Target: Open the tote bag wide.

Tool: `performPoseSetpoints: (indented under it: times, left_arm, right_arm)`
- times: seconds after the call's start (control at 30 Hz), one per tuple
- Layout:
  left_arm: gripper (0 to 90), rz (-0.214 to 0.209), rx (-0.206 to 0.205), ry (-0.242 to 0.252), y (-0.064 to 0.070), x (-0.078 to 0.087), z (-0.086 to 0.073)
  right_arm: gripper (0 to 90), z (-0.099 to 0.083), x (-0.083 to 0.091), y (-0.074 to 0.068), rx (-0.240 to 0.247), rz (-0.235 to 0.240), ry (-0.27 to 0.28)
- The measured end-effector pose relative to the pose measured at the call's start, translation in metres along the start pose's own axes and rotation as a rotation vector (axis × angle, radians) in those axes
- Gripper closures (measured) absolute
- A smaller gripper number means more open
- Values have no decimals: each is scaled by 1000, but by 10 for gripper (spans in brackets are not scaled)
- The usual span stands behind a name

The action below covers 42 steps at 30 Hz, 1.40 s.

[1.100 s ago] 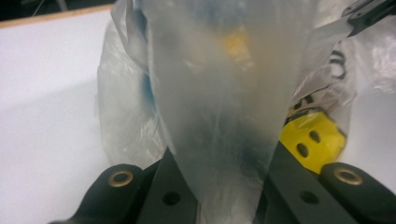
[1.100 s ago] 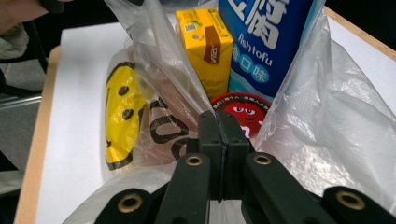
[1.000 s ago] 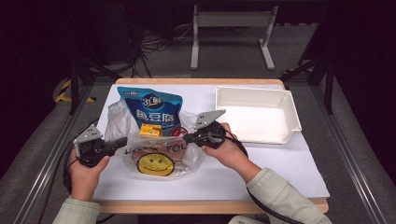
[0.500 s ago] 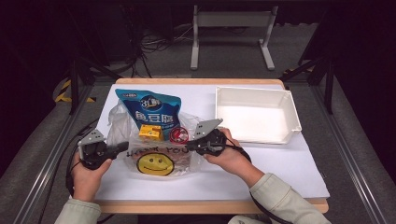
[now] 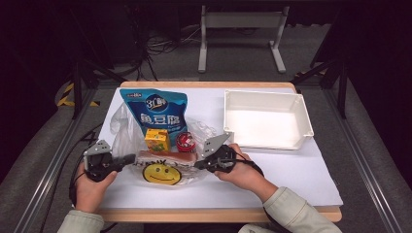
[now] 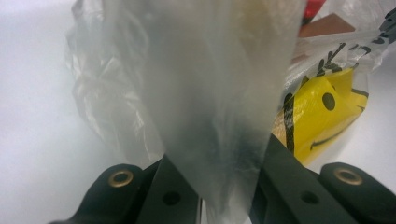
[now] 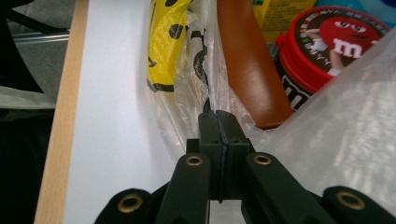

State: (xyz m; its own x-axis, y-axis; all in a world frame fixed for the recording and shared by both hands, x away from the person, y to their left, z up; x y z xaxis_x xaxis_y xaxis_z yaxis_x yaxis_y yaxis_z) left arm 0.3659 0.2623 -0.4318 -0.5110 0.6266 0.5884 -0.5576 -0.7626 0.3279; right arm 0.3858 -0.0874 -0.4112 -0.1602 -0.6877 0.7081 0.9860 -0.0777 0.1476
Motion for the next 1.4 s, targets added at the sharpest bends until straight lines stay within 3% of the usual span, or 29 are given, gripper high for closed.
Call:
performPoseSetpoints:
  times: [0.2, 0.47, 0.63, 0.73, 0.8, 1.0, 1.17, 1.27, 1.4]
  left_arm:
    - [874, -3, -24, -16, 1, 1, -8]
    - [861, -24, 17, -73, -7, -8, -14]
    - [874, -4, 9, -119, -9, -14, -16]
    - [882, 3, 26, -146, -10, -19, -16]
    - [891, 60, 11, -194, -11, -24, -18]
    - [889, 49, 37, -190, -13, -24, -19]
    - [872, 46, 23, -186, -10, -22, -19]
    - [785, 23, 28, -164, -10, -18, -18]
    - [513, -31, 24, -128, -6, -12, -13]
  right_arm:
    - [900, -3, -3, -9, 11, 34, -14]
    - [900, -10, -19, -14, 9, 62, -63]
    - [900, -14, -25, -13, 0, 70, -78]
    - [900, -16, -28, -13, -8, 68, -81]
    - [900, -17, -30, -12, -9, 65, -94]
    - [900, -20, -32, -11, -16, 62, -116]
    - [900, -23, -30, -9, -31, 65, -117]
    - [873, -20, -25, -11, -21, 68, -91]
    - [790, -13, -14, -13, -21, 79, -45]
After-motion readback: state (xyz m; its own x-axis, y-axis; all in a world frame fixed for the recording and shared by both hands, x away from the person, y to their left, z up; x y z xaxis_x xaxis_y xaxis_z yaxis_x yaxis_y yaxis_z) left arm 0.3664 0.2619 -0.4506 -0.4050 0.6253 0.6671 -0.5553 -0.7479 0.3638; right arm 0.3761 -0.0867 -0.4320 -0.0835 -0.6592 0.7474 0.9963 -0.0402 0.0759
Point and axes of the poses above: each handheld gripper's, and its own axes: x roughly backward along the jaws, z roughly out of its top, y roughly to its right, the point moved 2 cm from there along -x, roughly forward along the jaws, and after that the axes turned 9 degrees about x, right-handed, at the moved point
